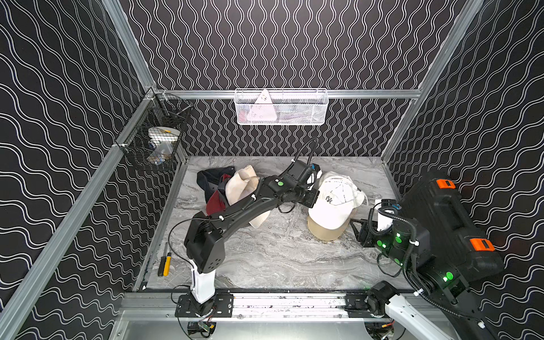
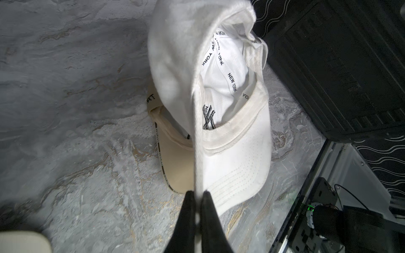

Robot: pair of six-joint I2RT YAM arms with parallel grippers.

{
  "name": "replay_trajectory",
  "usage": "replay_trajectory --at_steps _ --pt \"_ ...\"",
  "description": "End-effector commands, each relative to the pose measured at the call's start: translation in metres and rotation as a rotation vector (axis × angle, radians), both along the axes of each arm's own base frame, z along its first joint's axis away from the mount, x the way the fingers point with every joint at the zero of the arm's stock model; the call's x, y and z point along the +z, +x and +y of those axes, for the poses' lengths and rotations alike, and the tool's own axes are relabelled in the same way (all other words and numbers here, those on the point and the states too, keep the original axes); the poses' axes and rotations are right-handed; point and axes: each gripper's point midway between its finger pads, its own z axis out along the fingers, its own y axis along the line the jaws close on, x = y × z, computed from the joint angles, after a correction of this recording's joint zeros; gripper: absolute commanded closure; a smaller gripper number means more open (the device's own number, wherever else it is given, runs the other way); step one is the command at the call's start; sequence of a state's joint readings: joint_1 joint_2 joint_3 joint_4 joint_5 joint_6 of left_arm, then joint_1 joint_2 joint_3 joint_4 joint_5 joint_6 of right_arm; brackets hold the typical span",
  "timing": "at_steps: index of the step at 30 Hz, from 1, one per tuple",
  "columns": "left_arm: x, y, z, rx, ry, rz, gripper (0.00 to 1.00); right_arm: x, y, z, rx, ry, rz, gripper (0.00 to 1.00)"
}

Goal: Open the adjustable buckle of the baseball cap
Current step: Pick up the baseball cap.

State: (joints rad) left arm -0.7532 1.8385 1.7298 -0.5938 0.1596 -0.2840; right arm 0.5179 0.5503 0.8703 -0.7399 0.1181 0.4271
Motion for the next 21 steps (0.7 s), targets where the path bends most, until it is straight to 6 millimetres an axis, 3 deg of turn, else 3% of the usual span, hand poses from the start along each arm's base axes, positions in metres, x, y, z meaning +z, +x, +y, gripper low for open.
replay_trajectory --at_steps 1,10,21 --pt "0.013 -0.006 0.015 -0.005 0.038 -0.055 1.00 -0.004 0.006 -0.002 -0.038 -0.004 0.028 0.51" --pt "0.040 -0.028 0.047 0.005 0.066 -0.116 1.00 -0.020 0.024 -0.006 -0.103 -0.037 0.099 0.48" --pt "0.059 -0.050 0.075 0.008 0.077 -0.163 1.00 -0.031 0.042 -0.022 -0.155 0.113 0.163 0.48"
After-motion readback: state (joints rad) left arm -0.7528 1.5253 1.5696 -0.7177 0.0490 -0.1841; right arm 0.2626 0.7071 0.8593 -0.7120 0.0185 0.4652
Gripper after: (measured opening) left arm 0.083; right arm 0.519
